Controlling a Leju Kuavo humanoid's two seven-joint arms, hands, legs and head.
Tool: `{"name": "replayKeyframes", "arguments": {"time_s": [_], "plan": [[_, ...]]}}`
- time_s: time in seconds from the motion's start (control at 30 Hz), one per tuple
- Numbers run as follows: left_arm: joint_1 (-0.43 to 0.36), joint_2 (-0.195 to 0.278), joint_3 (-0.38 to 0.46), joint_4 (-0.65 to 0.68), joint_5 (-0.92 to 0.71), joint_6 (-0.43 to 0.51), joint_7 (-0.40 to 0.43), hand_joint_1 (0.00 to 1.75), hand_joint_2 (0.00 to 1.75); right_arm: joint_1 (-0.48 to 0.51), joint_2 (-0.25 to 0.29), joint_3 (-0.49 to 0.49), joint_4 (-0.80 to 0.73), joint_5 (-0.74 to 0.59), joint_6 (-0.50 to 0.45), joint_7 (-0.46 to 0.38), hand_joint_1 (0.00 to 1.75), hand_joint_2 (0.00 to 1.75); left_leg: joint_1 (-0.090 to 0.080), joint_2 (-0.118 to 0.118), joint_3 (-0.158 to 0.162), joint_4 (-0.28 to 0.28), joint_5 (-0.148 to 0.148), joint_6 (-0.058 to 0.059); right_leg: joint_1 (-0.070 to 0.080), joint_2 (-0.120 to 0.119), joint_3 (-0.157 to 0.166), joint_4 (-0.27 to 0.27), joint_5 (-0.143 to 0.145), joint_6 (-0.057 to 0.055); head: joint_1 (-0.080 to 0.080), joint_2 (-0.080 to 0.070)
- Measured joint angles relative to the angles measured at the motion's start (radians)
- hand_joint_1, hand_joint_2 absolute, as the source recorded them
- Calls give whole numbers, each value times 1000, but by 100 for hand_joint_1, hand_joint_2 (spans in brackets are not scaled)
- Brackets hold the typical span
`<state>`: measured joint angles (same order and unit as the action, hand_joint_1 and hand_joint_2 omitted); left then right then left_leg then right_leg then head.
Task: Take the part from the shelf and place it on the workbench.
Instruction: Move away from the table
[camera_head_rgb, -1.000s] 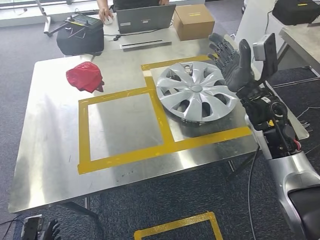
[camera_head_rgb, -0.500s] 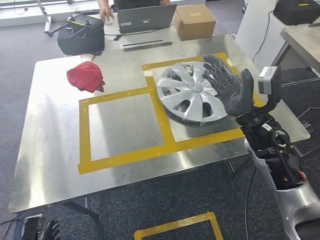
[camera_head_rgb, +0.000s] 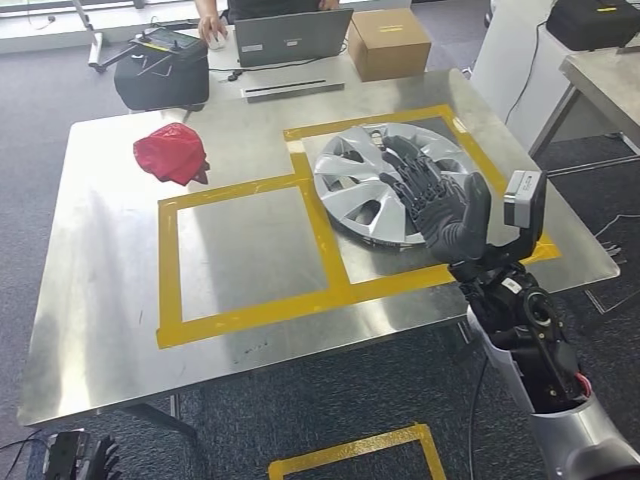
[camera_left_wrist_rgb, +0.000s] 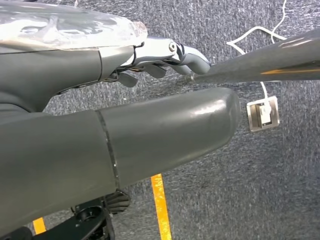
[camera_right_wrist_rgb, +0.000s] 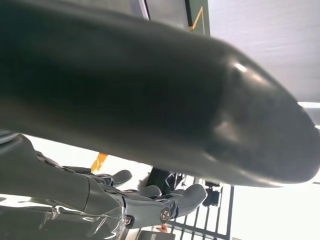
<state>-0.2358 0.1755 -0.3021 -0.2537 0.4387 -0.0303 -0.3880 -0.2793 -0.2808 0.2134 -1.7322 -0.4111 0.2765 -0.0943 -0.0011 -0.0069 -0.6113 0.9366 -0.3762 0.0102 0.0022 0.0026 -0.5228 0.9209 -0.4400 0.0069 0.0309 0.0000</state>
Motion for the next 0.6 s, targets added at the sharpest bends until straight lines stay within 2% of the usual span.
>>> {"name": "replayKeyframes", "arguments": {"time_s": [0.6], "plan": [[0, 0, 0, 0, 7, 9, -2, 0, 0, 0, 23, 1, -11, 6, 9, -19, 0, 0, 0, 0, 0, 0, 0, 0, 0, 0, 0, 0, 0, 0, 0, 0]]}}
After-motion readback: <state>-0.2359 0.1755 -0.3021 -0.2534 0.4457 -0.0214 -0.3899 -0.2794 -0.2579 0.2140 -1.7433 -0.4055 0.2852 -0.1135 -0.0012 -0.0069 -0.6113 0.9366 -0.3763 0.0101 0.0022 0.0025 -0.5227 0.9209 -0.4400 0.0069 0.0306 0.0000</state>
